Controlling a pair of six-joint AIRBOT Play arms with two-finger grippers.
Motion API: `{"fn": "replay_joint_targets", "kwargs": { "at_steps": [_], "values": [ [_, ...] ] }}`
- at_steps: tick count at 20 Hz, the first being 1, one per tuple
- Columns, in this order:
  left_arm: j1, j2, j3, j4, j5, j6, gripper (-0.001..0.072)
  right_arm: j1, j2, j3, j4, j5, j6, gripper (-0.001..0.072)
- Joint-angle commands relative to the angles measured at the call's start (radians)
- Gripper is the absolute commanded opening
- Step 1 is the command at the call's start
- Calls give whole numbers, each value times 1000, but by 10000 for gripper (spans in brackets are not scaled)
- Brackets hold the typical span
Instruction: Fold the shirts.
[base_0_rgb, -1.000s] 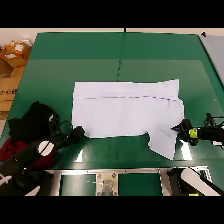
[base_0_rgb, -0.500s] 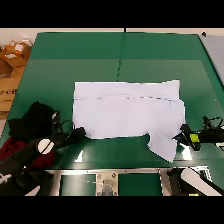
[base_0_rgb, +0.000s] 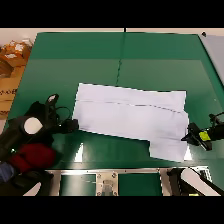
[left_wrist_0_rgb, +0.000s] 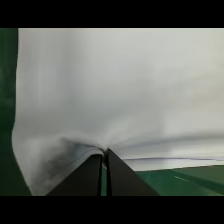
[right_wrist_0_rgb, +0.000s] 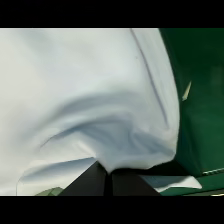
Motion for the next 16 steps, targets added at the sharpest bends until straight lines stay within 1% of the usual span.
{"fn": "replay_joint_targets", "kwargs": {
  "at_steps": [1, 4, 7, 9, 11, 14, 16],
  "values": [
    [22, -21, 104, 31, -33, 68, 23, 48, 5, 144, 68, 66, 4, 14],
    [22, -127, 195, 24, 25, 108, 22, 105, -19, 269, 118, 49, 12, 14],
    [22, -303, 338, 27, 45, 153, 23, 124, -112, 369, 233, -7, 15, 14],
    [23, -419, 447, 45, 47, 154, 23, 137, -208, 437, 308, -40, 14, 14],
    [23, -540, 561, 46, 49, 156, 23, 159, -323, 505, 346, -71, 5, 14],
    [23, -719, 720, 48, 65, 156, 23, 199, -513, 603, 346, -148, -8, 15],
    [23, -811, 803, 53, 120, 155, 24, 204, -626, 671, 346, -233, -16, 23]
  ]
}}
